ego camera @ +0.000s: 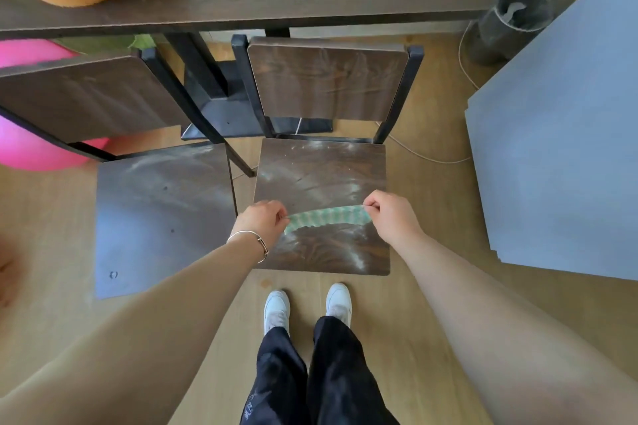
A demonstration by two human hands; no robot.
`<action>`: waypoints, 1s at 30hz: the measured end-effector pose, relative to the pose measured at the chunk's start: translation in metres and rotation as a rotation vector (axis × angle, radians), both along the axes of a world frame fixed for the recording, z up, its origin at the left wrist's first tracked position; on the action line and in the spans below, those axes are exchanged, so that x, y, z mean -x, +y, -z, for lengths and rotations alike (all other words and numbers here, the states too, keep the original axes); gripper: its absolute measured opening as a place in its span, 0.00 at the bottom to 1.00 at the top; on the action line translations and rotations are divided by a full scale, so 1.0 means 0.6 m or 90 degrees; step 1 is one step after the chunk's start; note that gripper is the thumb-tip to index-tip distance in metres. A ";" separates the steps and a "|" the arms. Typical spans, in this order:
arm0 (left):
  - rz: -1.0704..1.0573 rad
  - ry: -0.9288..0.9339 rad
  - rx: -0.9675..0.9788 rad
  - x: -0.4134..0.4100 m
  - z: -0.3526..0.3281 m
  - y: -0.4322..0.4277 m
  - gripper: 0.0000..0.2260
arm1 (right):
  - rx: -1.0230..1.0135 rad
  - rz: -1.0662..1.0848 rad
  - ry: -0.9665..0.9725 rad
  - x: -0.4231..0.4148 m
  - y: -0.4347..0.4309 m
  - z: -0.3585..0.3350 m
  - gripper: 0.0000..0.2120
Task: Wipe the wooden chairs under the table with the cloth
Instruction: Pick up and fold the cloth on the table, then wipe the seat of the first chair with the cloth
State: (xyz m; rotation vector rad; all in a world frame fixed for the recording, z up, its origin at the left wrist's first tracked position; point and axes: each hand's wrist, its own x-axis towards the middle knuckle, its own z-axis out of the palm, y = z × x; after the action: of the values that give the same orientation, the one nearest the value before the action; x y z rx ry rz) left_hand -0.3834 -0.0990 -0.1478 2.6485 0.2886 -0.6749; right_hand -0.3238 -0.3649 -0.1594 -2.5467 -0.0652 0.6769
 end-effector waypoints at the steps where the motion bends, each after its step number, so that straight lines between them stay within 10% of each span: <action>1: 0.003 0.007 0.005 0.004 0.018 0.000 0.05 | 0.001 0.008 0.009 0.009 0.000 0.016 0.06; 30: 0.200 -0.019 -0.217 -0.030 0.281 0.069 0.21 | 0.163 0.017 0.071 -0.055 0.030 0.268 0.09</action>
State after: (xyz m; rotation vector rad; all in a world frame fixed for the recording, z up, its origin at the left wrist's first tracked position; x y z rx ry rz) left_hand -0.3652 -0.0575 -0.3163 3.0654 -0.0291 -0.7365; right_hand -0.2909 -0.3471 -0.3203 -2.7394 0.0992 0.8645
